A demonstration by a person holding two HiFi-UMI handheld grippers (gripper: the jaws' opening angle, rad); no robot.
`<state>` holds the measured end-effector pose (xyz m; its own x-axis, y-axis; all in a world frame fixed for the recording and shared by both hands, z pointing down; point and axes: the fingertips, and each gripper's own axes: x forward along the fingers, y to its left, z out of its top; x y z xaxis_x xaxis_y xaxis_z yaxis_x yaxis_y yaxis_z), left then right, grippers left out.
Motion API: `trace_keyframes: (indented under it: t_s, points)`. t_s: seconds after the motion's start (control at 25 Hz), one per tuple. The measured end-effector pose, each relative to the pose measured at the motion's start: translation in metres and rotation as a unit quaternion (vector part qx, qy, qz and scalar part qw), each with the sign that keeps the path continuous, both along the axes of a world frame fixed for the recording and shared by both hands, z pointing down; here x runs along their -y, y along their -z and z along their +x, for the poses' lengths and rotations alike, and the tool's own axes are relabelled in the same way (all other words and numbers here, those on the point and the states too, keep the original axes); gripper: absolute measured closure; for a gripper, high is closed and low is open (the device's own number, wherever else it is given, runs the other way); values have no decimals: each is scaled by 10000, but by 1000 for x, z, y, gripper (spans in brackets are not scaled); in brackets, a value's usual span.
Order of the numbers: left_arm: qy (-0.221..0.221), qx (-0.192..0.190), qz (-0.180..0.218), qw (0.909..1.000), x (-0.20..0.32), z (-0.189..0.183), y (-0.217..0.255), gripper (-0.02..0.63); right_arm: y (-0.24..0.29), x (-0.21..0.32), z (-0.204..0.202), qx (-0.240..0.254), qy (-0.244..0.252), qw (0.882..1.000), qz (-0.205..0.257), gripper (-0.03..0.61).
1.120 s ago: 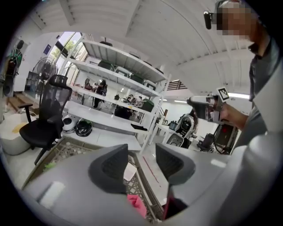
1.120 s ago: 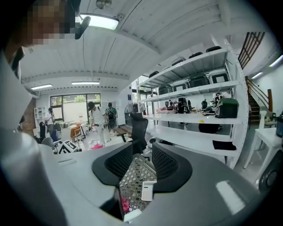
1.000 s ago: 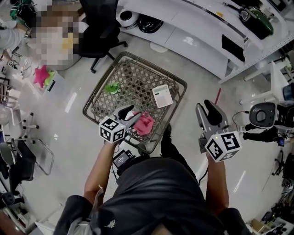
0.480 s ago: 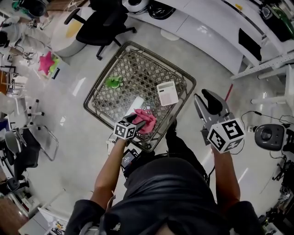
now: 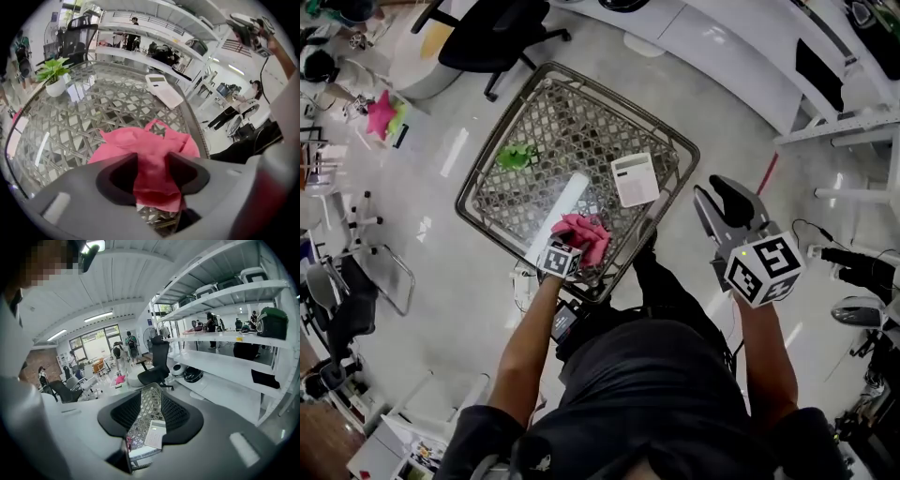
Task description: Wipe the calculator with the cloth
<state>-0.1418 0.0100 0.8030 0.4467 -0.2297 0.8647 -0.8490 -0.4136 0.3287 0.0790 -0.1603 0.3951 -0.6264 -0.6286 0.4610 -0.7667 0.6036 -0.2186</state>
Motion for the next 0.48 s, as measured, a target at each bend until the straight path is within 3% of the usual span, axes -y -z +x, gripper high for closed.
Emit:
trace_keyframes:
  t_s: [0.12,0.2,0.36,0.48]
  points:
    - [67,256,194,9995,4,-13,-1,447,-5,5,3,0,-9,10000,-61,462]
    - [77,303,227,9993,4,-18,-2,488,-9,8,5,7,-23,9999,-102,462]
    - [41,286,234,9993,8,-15,1,518,-17,13,9,46,-44,9998,-180,462]
    - [229,164,547,9981,25,-11,15,525,-22,18,12,79,-74,9997,-235,462]
